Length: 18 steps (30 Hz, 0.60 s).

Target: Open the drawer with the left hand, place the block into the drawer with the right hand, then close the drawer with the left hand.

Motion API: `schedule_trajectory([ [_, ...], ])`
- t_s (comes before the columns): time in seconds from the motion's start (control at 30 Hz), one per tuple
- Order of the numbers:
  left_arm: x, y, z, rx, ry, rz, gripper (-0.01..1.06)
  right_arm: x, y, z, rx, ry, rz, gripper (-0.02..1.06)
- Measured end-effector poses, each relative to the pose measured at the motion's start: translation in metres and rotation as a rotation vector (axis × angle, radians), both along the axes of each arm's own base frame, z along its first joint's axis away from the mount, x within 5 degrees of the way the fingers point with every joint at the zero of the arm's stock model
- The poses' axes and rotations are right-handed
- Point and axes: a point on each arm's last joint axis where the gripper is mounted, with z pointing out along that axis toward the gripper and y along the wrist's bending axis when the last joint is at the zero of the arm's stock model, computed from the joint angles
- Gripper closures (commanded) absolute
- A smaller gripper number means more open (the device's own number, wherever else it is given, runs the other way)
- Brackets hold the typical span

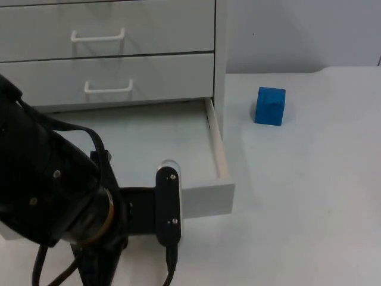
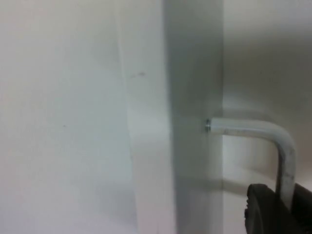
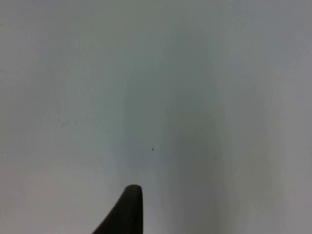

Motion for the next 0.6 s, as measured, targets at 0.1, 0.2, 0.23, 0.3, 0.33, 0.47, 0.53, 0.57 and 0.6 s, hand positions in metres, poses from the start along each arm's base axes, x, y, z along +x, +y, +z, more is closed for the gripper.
schedule_trajectory([
  [0.1,0.0,0.0,0.0,-0.003,0.003,-0.001,0.89,0.0,0.0,0.0,0.001,0.0,-0.001,0.01],
  [0.2,-0.001,-0.001,-0.001,-0.01,0.014,-0.004,0.68,0.0,0.0,0.0,0.001,0.0,-0.001,0.01],
  [0.23,-0.003,-0.001,-0.003,-0.021,0.028,-0.004,0.47,0.0,0.0,0.0,0.001,0.0,-0.001,0.01],
  [0.3,-0.005,-0.001,-0.004,-0.019,0.038,-0.01,0.35,0.0,0.0,0.0,0.001,0.0,-0.001,0.01],
  [0.33,-0.005,-0.002,-0.003,-0.025,0.037,-0.009,0.26,0.0,0.0,0.0,0.002,0.0,-0.003,0.01],
  [0.47,-0.006,-0.006,0.004,-0.073,0.034,0.012,0.13,0.0,0.0,0.0,0.002,0.0,-0.003,0.01],
  [0.53,-0.008,-0.006,0.008,-0.105,0.042,0.037,0.13,0.0,0.0,0.0,0.002,0.0,-0.003,0.01],
  [0.57,-0.009,-0.006,0.01,-0.123,0.046,0.05,0.13,0.0,0.0,0.0,0.002,0.0,-0.003,0.01],
  [0.6,-0.009,-0.006,0.01,-0.123,0.046,0.05,0.13,0.0,0.0,0.0,0.002,0.0,-0.003,0.01],
])
